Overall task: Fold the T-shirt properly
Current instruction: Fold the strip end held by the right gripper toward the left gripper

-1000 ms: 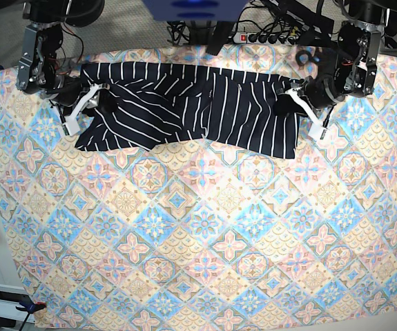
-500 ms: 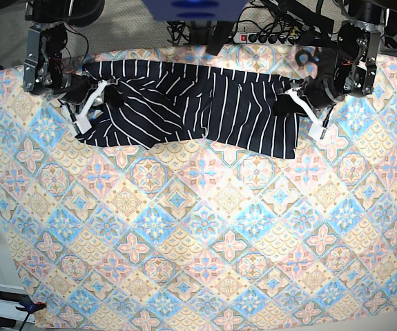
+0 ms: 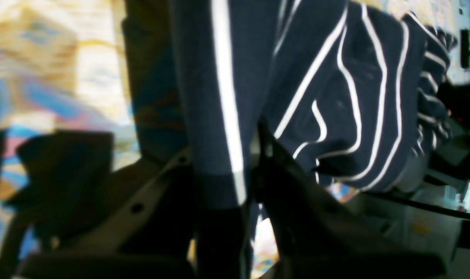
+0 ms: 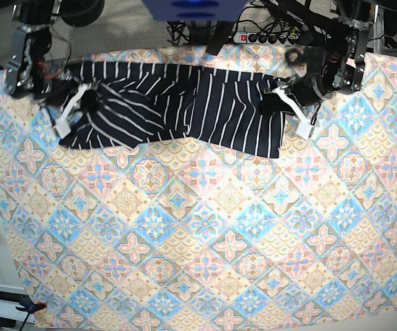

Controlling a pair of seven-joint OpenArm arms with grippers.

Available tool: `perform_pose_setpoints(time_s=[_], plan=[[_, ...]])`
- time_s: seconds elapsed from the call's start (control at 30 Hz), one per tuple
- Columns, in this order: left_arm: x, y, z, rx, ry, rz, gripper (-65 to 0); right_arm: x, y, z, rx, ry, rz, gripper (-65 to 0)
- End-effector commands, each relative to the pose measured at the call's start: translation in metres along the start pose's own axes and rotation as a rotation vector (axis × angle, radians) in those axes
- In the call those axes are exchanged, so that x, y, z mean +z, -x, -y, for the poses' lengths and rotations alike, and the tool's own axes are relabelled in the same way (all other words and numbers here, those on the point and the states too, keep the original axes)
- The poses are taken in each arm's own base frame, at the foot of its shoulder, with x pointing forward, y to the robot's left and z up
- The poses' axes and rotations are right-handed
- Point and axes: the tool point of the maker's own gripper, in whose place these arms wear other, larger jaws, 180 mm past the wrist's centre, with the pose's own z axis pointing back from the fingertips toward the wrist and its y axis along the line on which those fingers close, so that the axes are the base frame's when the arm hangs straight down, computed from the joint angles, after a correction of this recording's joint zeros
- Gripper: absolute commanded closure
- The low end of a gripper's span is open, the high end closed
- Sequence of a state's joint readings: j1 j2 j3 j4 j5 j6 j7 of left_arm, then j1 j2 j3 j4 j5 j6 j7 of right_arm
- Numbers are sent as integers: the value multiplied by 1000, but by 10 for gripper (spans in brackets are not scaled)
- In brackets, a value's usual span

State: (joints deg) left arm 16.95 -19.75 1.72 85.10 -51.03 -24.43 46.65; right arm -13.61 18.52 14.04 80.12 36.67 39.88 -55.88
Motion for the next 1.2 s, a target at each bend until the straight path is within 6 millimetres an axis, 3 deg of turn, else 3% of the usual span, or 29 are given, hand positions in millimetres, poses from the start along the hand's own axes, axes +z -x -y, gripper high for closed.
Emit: perform_pose_setpoints(time_s=[0.0, 0.27, 0.47, 0.63, 0.8, 1.0, 1.17], plan=[[1, -13, 4, -10, 12, 44, 0, 11, -31, 10, 36, 21, 78, -17], [-31, -12, 17, 22, 26, 47, 0, 29, -88, 31, 119, 75, 156, -17], [-59, -11, 22, 72, 35, 33, 0, 39, -106, 20, 186, 76, 194, -17], [-69, -9, 27, 54, 37, 11, 0, 39, -133, -40, 383, 2, 237, -17], [-71, -5, 31, 5, 48, -27, 0, 34, -141, -97, 528, -98, 254, -17], [-66, -7, 23, 0, 32, -27, -71, 18, -134, -146, 560, -214, 263, -17], [-66, -8, 22, -2, 31, -25, -81, 5, -128, -188, 565, -312, 274, -17]])
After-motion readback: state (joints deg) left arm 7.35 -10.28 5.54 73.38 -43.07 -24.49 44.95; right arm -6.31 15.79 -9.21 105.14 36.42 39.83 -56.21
